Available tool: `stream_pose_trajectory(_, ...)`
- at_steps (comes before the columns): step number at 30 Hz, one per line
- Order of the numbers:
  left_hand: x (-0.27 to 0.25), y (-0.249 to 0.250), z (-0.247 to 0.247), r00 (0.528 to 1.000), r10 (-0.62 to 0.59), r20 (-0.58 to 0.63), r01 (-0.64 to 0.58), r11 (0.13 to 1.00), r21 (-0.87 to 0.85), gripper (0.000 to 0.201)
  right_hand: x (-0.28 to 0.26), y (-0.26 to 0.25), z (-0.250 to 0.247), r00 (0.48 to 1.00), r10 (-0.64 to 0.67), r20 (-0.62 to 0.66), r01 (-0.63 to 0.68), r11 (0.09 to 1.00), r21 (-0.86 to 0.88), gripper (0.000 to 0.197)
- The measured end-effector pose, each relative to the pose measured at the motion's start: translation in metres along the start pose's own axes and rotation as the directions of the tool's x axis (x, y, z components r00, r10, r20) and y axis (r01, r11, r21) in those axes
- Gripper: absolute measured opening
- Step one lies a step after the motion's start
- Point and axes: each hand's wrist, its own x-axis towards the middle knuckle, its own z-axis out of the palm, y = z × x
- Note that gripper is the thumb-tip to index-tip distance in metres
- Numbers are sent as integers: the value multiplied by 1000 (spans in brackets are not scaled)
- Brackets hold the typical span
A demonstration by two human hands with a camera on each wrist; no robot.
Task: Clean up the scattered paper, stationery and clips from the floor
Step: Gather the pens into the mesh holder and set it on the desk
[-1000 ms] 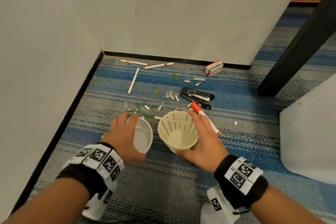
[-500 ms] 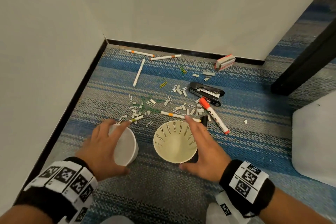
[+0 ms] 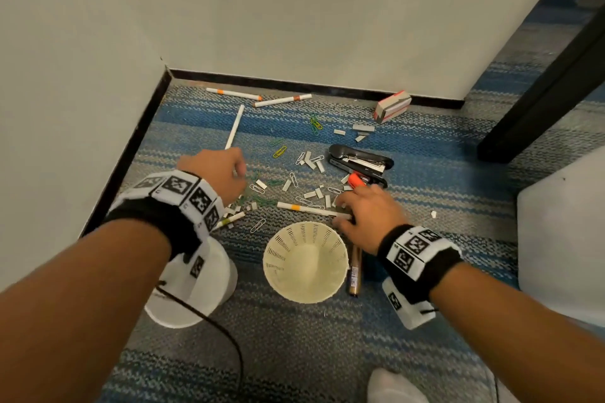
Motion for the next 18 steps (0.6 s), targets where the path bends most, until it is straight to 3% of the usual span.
stream_pose_trajectory(3,20,-18,4,985,-39,168,1,975,222,6,12,-7,6,999,0,44,6,991,-132,40)
stream_pose_trajectory(8,38,-34,31,934,-133,332,-32,894,447,22,12,-2,11,999,27,23,-25,996,-83,31)
stream_pose_trajectory(10,42,-37,53,937,-155,311,-68,795,602,22,11,0,10,1000,9,11,-9,999,-38,25)
stream_pose_trajectory(12,35,-31,56,959,-192,207,-36,644,764,15,9,3,7,997,-15,-71,22,996,88,15)
stream_pose_trajectory(13,38,-32,61,943,-196,268,-87,633,769,16,7,4,3,990,-18,-137,44,981,188,9)
stream_pose_trajectory(15,48,-32,68,874,-180,452,-150,784,602,21,5,6,-8,963,-1,-268,106,920,377,6)
stream_pose_trajectory(16,51,-28,67,849,-195,491,-121,833,540,19,3,7,-15,945,17,-328,141,881,452,9)
stream_pose_trajectory(18,57,-20,66,849,-135,511,-173,843,509,29,-1,6,-32,910,58,-410,207,795,571,12)
